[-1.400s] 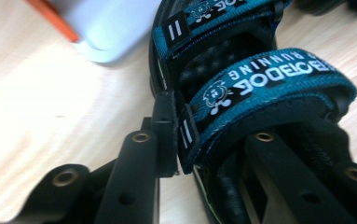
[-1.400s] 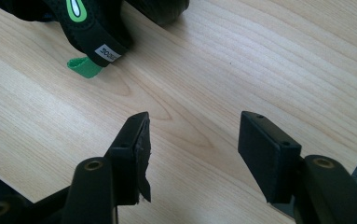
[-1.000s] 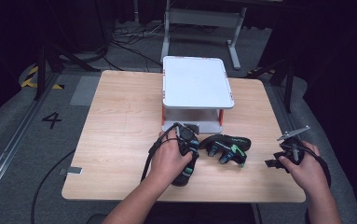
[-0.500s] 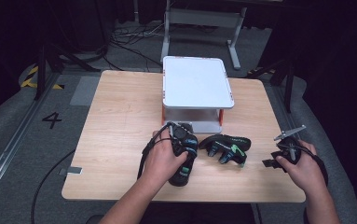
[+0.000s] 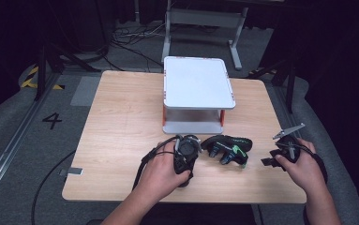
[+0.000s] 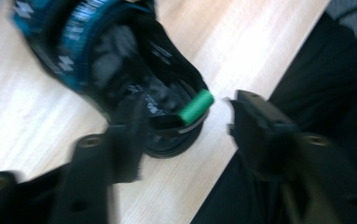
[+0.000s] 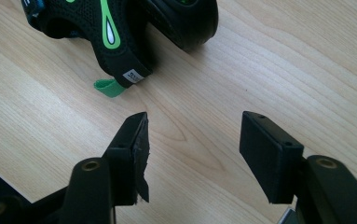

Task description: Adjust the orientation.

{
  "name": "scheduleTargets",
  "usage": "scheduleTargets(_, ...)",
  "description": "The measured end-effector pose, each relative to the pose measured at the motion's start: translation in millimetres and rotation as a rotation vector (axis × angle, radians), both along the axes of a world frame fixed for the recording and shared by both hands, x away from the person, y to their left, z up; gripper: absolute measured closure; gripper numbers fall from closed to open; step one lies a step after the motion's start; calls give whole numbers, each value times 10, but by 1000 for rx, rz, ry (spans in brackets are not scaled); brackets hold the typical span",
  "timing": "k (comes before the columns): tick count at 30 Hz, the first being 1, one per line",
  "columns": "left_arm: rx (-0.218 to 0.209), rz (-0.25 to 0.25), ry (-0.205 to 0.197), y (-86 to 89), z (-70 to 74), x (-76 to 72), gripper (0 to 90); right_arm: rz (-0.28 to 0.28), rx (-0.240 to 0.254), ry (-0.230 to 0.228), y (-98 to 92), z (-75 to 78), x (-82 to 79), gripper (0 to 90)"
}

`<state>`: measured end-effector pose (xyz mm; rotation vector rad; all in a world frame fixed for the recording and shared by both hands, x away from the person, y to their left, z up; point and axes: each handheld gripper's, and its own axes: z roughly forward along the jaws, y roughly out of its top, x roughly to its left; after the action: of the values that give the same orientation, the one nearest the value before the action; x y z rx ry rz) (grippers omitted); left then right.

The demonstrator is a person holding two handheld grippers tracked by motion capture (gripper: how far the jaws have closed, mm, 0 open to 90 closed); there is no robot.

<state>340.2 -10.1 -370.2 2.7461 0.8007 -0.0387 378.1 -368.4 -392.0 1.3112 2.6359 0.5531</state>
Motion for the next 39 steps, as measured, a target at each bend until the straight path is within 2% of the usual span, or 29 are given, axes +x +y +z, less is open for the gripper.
scheduleTargets(1, 6, -12, -11, -16, -21, 5, 544, 0, 2, 0, 3, -1, 2, 435)
scheduleTargets(2, 18, -5, -28, -23, -19, 5, 623, 1, 1, -1, 3, -3, 5, 435)
scheduleTargets(4, -2, -14, -13, -17, 3, 9, 771, 2, 1, -1, -5, -3, 7, 435)
scheduleTargets(8, 0, -41, -26, -53, 4, -3, 861, -4, 2, 2, -17, -11, 2, 435)
scheduleTargets(12, -32, -48, -57, -92, 56, -34, 873, -10, 6, -1, -20, -2, -12, 436)
scheduleTargets(17, -26, -81, -33, -154, 7, -26, 866, -3, -4, 7, -6, -20, -11, 436)
scheduleTargets(18, -36, -75, -29, -149, 7, -26, 837, 3, -3, 8, 3, -24, -12, 435)
scheduleTargets(19, -37, -66, -7, -144, 14, -15, 754, 3, -3, 9, 8, -25, -14, 435)
scheduleTargets(20, -40, -63, 0, -140, 18, -14, 625, 9, -5, 7, 11, -23, -14, 435)
scheduleTargets(24, -59, -37, -15, -78, 90, -21, 439, 13, -8, 4, 26, -11, -19, 432)
scheduleTargets(25, -59, -37, -15, -78, 90, -21, 430, 13, -8, 4, 26, -11, -19, 432)
scheduleTargets(27, -67, -2, -39, 37, 175, 1, 421, 20, -10, 1, 46, -2, -28, 426)
scheduleTargets(30, -40, 81, -83, 240, 246, 87, 405, 28, -12, -4, 84, 0, -42, 414)
scheduleTargets(32, -25, 122, -105, 353, 262, 141, 377, 37, -15, 0, 108, -9, -49, 405)
scheduleTargets(37, -31, 178, -147, 615, 239, 282, 334, 42, -18, 13, 161, -34, -68, 361)
scheduleTargets(39, -21, 201, -160, 718, 215, 331, 314, 43, -20, 7, 181, -39, -71, 333)
